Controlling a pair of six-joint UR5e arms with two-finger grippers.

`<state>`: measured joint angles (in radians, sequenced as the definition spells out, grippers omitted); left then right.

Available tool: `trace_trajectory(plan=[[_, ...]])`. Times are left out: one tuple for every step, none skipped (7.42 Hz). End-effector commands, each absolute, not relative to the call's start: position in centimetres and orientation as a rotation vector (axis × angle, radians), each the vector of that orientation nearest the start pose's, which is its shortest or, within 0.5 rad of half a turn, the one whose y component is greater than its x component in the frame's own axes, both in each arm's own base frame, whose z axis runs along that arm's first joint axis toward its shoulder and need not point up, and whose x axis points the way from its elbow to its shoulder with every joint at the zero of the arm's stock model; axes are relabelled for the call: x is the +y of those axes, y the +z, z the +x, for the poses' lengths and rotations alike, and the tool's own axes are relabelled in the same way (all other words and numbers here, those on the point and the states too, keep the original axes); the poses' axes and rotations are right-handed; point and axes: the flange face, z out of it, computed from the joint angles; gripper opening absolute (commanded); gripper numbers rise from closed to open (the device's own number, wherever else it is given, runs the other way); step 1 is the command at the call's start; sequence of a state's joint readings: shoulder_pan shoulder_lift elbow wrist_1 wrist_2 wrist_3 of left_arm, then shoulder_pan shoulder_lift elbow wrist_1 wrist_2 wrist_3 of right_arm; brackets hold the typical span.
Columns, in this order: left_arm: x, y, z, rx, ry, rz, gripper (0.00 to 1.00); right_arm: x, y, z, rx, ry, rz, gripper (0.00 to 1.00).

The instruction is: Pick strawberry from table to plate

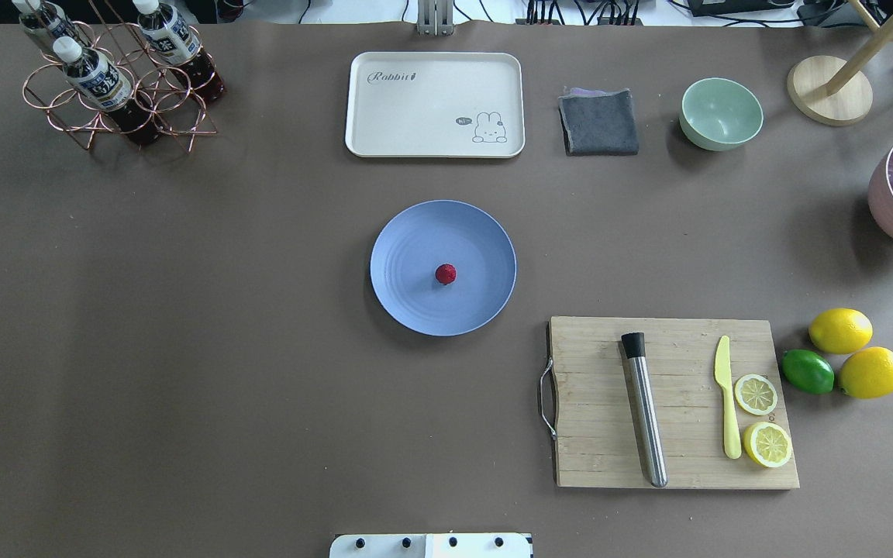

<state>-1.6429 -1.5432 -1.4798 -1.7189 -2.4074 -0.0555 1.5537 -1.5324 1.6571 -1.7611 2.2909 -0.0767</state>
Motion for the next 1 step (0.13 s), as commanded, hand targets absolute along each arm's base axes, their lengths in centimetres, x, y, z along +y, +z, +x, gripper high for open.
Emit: trace_trajectory(plan=[[-47.17,70.15,-9.00,0.893,-0.111,0.023,0.98,-50.13,61.98,5.85,-0.721,-0.068,-0.041,1.00]])
